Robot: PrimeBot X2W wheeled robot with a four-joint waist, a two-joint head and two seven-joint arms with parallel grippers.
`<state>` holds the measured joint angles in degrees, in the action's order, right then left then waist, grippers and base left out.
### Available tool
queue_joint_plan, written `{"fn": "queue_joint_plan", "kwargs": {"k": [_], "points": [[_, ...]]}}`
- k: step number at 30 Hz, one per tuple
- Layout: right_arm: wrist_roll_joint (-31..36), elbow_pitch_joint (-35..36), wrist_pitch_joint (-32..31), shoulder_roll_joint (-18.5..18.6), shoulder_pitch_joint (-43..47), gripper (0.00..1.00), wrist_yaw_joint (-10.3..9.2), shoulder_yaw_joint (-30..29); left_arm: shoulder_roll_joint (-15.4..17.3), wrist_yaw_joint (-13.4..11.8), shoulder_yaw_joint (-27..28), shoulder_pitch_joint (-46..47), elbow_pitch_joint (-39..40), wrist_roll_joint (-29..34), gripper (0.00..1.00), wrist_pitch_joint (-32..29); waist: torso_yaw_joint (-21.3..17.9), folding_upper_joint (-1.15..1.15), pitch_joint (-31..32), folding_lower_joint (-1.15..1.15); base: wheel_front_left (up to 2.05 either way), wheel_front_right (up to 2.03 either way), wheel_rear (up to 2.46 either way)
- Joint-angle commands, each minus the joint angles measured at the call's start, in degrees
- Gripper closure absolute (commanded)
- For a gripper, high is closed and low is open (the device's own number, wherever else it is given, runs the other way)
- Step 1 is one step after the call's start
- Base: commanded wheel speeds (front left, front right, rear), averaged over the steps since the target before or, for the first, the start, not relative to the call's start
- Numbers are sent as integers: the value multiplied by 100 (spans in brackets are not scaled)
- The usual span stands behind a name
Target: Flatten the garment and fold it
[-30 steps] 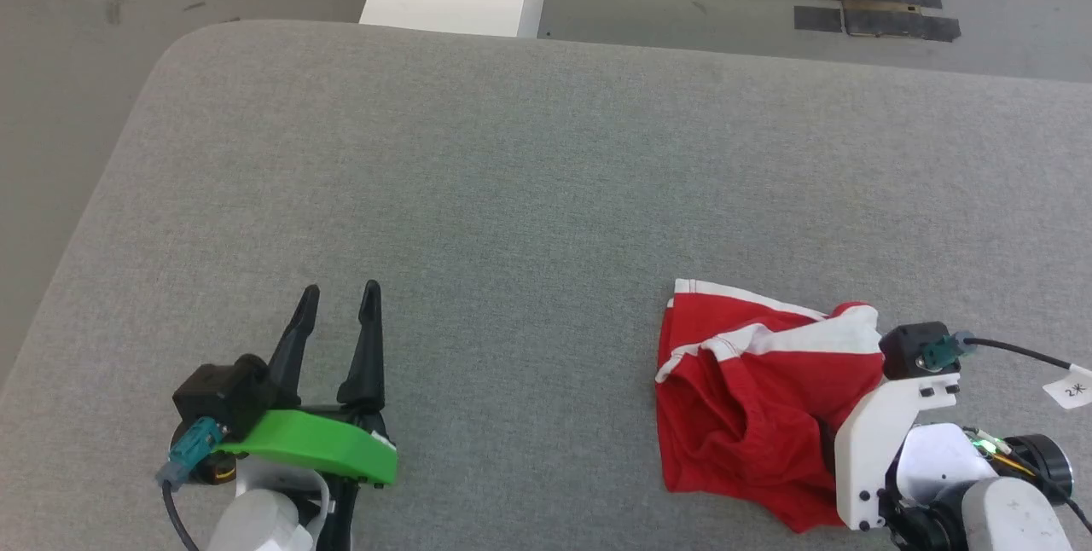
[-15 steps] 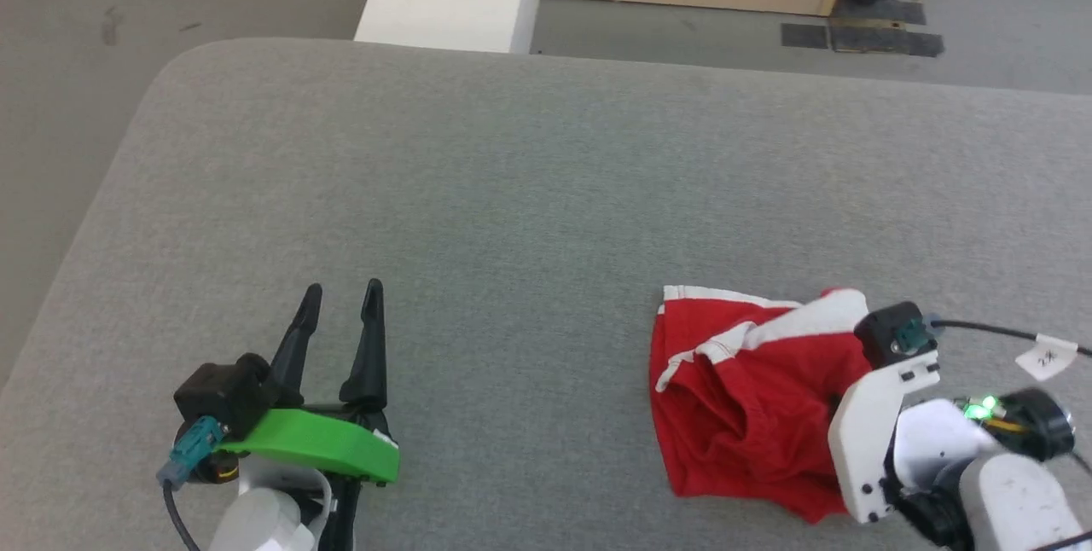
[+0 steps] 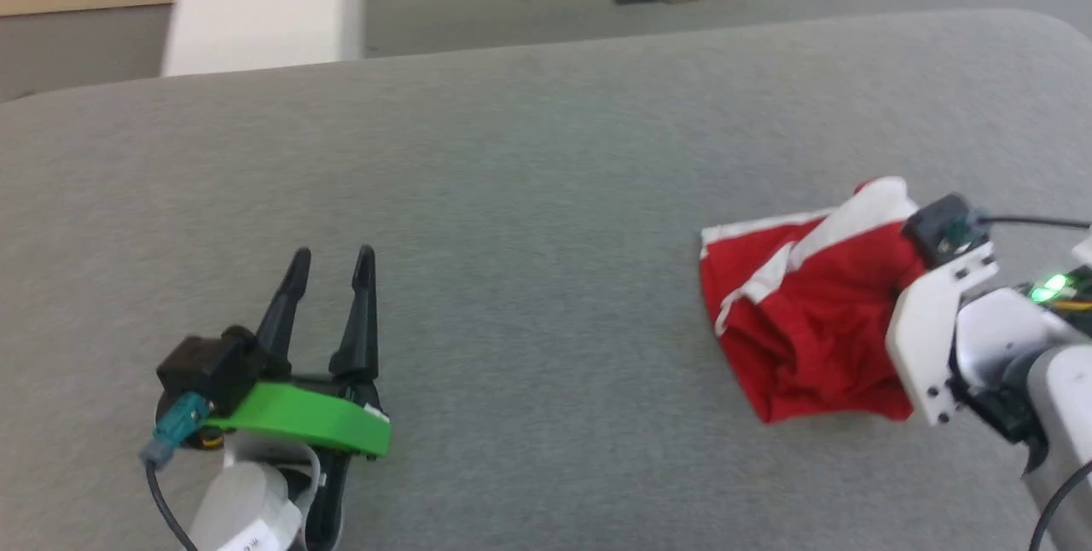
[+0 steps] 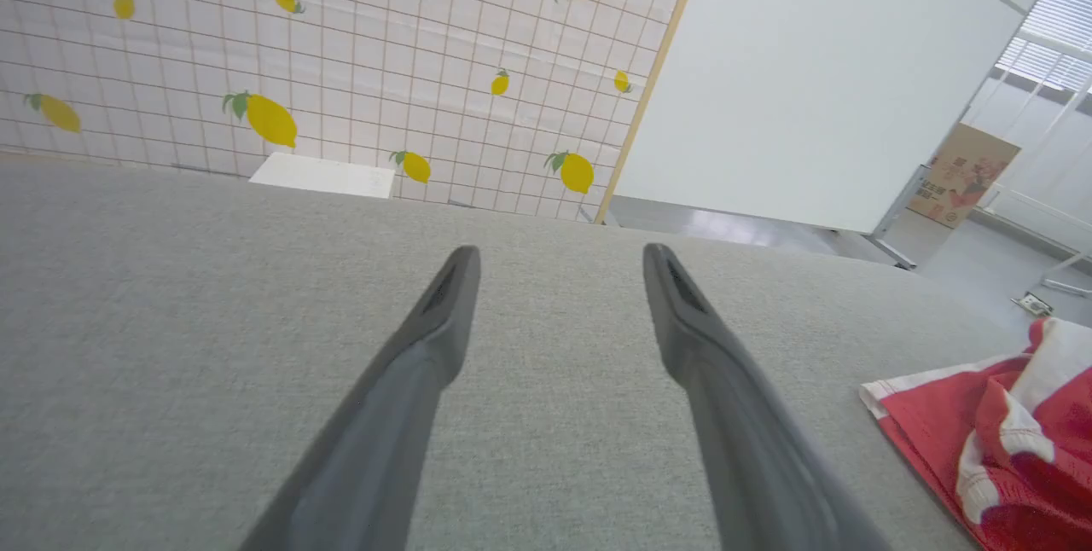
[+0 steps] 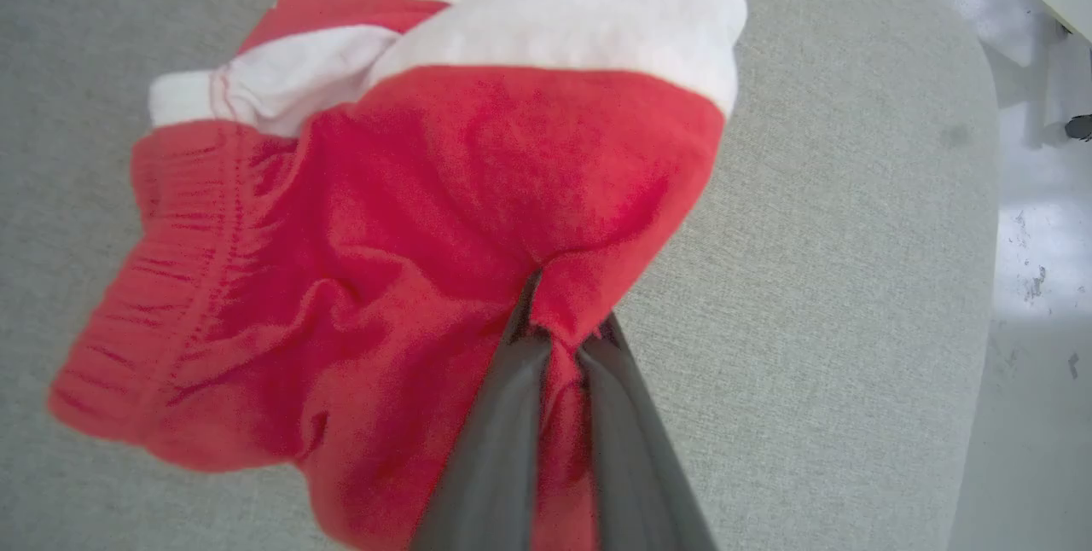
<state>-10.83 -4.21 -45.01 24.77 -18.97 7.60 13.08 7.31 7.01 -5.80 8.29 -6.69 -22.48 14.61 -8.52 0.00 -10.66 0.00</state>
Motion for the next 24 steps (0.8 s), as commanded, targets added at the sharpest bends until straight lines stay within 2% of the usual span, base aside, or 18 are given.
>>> {"fn": "queue_joint_plan", "kwargs": {"k": [1, 5, 11, 19, 24], "points": [[-26, -107, 95, 61, -195, 100, -11, -20, 86, 2, 10, 152, 77, 74, 0, -38, -761, 0, -558, 0, 0, 0, 0], [-101, -411, 319, 217, -560, 100, -11, -117, 252, -25, 39, 280, 329, 127, 0, -157, -941, 0, -933, 0, 0, 0, 0], [-111, -832, 615, 597, -1063, 100, -11, -332, 523, -135, 161, 401, 845, 221, 0, -393, -966, 0, -1509, 0, 0, 0, 0], [168, -1368, 831, 1069, -1489, 100, -11, -1085, 848, -228, 315, 496, 1502, 290, 0, -722, -806, 0, -2119, 0, 0, 0, 0], [304, -1740, 1033, 1147, -1734, 100, -11, -1622, 1015, -296, 415, 451, 1845, 320, 0, -914, -789, 0, -2347, 0, 0, 0, 0]]}}
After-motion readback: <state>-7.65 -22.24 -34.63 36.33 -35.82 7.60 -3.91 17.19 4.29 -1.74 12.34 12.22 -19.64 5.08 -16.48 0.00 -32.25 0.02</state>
